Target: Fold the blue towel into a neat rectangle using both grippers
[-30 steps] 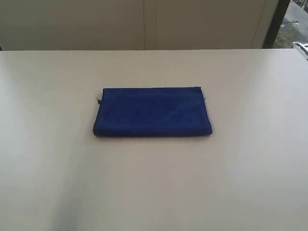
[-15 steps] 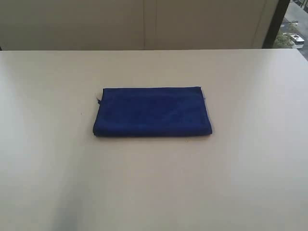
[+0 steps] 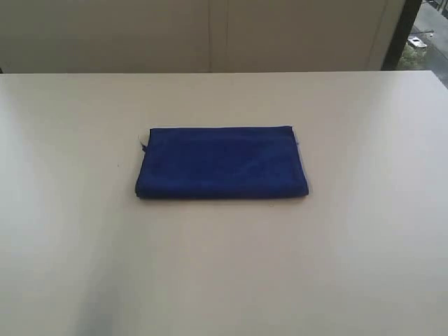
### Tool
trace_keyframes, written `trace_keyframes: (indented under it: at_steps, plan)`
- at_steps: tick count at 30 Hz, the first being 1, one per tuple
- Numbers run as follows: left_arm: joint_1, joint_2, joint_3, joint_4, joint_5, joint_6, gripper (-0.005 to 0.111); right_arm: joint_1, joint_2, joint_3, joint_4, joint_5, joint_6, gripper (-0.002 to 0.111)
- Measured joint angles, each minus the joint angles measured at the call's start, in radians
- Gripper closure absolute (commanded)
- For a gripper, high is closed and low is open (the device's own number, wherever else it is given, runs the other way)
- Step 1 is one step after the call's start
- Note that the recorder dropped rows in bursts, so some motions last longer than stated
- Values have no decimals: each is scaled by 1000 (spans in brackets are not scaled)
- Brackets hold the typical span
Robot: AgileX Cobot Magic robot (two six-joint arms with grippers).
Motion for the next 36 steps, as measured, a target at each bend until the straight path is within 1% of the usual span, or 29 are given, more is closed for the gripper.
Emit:
trace_keyframes:
  at_steps: [14,20,36]
  plan:
    - [0,0,0,0,0,0,107,0,0,0,-30,0,6,108]
    - [0,0,0,0,0,0,107,0,0,0,-36,0,-59,108]
    - [0,0,0,0,0,2,107,0,0,4,-36,2,-64,108]
